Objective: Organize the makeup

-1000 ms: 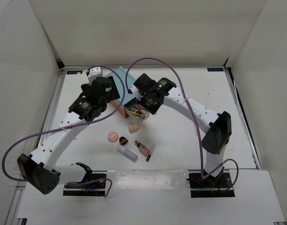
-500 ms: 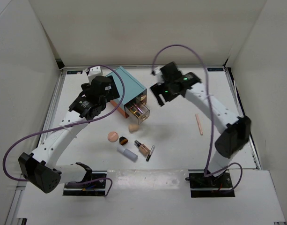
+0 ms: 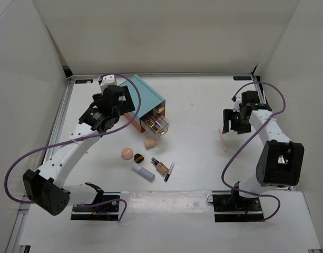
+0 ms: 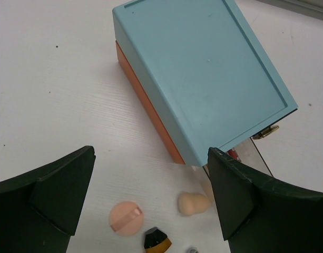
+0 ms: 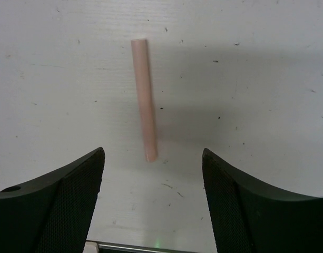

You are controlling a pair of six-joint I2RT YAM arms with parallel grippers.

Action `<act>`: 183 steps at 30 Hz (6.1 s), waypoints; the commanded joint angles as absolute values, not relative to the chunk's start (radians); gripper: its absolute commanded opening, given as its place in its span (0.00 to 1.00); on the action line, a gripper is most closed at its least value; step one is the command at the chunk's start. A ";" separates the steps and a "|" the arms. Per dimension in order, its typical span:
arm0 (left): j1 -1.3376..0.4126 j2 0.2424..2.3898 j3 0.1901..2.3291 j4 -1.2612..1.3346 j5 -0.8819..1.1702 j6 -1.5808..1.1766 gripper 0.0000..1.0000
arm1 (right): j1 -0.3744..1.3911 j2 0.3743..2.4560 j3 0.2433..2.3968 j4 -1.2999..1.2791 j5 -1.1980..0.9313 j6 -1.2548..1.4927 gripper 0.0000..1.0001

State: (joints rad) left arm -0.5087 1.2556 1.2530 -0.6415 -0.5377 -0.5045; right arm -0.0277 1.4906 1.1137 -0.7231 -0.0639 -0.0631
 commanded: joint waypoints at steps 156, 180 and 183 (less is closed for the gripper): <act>-1.298 1.601 0.862 -0.371 -0.298 -0.560 0.67 | 0.350 0.884 1.077 -0.804 0.399 0.436 0.99; -1.411 1.648 1.055 -0.540 -0.322 -0.537 0.09 | 0.353 0.882 1.065 -0.764 0.423 0.402 0.99; -1.393 1.638 1.147 -0.577 -0.435 -0.561 0.09 | 0.350 0.884 1.074 -0.758 0.454 0.426 0.99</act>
